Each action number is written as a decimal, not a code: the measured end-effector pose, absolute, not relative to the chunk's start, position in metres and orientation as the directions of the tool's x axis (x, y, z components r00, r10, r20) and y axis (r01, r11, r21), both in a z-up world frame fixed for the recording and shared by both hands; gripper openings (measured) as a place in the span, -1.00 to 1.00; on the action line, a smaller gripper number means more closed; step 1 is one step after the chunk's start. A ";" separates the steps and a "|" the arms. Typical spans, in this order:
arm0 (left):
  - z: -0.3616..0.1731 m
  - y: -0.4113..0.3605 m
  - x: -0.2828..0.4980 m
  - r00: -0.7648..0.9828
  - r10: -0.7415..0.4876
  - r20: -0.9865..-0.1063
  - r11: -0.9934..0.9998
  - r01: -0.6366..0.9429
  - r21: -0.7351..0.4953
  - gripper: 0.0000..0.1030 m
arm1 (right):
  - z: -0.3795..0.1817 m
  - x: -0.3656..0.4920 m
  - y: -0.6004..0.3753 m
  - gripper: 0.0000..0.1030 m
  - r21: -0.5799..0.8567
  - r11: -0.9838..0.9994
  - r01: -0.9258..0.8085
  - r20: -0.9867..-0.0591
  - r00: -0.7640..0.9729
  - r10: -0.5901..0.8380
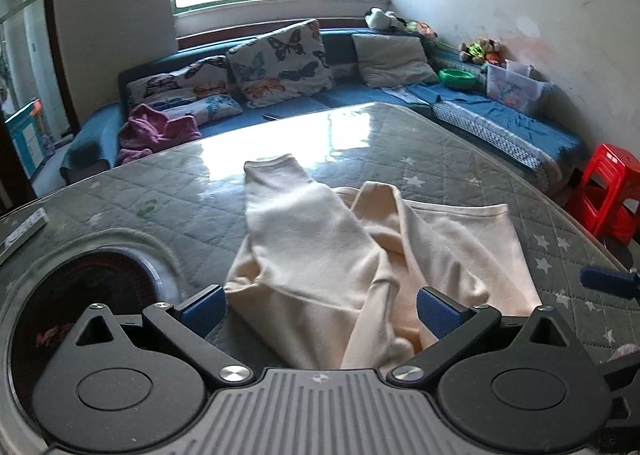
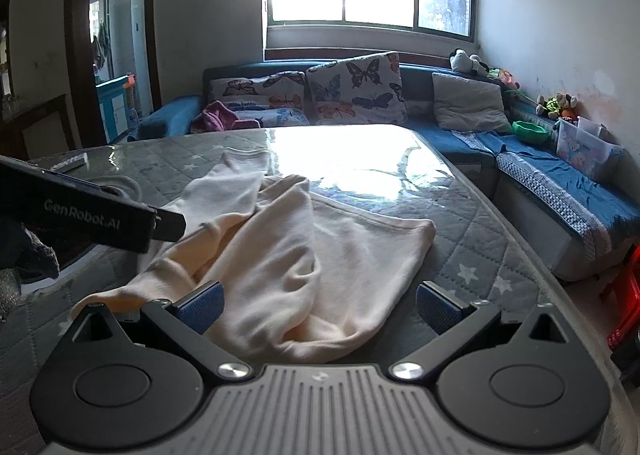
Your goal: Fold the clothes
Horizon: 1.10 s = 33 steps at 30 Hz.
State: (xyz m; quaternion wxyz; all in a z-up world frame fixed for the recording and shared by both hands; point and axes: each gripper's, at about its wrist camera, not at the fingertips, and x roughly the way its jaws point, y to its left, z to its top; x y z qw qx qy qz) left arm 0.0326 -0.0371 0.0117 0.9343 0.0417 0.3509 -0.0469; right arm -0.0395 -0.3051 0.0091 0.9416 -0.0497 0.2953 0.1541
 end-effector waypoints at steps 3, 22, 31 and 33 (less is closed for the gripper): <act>0.006 -0.042 0.043 0.737 -0.073 -0.672 0.989 0.141 0.047 0.93 | 0.008 -0.028 -0.310 1.00 0.006 0.950 -0.313 -0.581 0.772 0.257; -0.007 -0.031 0.063 0.686 -0.198 -0.700 0.974 0.219 -0.061 -0.81 | 0.007 0.077 -0.292 0.49 0.113 0.890 -0.441 -0.622 0.667 0.409; 0.013 0.012 0.038 0.736 -0.158 -0.659 0.987 0.109 -0.114 -0.84 | -0.020 0.116 -0.270 0.04 0.154 0.877 -0.455 -0.683 0.592 0.428; 0.017 0.023 0.029 0.745 -0.145 -0.651 0.989 0.082 -0.127 -0.84 | -0.024 0.116 -0.269 -0.03 0.155 0.877 -0.454 -0.681 0.594 0.428</act>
